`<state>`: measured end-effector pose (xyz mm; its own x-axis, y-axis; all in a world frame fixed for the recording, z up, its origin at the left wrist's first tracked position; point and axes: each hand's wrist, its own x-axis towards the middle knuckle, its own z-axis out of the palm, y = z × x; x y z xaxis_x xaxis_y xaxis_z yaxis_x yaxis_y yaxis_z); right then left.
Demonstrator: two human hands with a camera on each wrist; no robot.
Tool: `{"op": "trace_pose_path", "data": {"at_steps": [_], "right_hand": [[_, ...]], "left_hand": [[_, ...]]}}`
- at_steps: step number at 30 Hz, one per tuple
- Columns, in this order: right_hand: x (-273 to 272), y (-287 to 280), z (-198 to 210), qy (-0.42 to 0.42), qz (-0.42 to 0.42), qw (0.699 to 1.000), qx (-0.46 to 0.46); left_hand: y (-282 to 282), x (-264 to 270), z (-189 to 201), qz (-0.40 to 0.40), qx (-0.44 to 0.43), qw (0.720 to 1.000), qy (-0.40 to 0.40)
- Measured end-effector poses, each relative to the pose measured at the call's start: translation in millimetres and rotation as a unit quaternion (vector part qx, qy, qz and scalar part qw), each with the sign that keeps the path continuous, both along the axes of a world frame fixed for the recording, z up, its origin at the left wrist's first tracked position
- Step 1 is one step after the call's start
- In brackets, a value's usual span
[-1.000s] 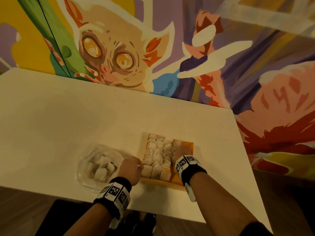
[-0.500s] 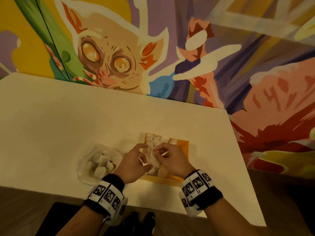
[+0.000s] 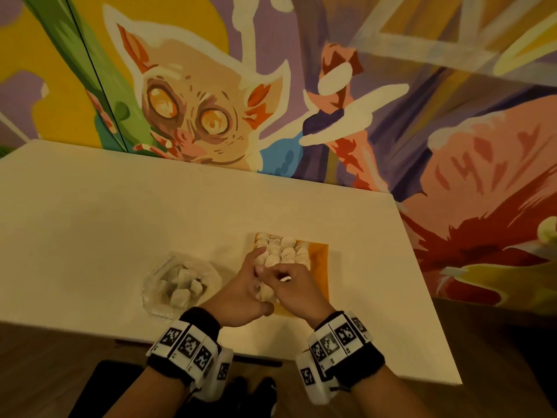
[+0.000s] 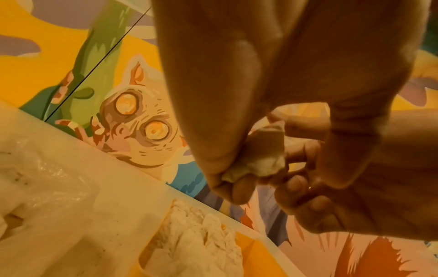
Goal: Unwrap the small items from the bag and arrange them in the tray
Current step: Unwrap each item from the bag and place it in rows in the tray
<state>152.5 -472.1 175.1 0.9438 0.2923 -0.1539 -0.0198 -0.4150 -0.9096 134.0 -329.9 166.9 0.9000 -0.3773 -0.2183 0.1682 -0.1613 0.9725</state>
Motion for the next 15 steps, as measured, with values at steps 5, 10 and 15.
{"op": "trace_pose_path", "data": {"at_steps": [5, 10, 15], "right_hand": [[-2, -5, -2, 0.003, 0.01, 1.0, 0.015], [-2, -10, -2, -0.015, -0.004, 1.0, 0.022], [2, -19, -2, -0.025, -0.047, 0.998, 0.045]], "left_hand": [[-3, -3, -1, 0.009, -0.003, 1.0, 0.001], [2, -2, -4, 0.054, 0.034, 0.998, -0.015], [5, -6, -10, 0.091, 0.017, 0.995, -0.043]]}}
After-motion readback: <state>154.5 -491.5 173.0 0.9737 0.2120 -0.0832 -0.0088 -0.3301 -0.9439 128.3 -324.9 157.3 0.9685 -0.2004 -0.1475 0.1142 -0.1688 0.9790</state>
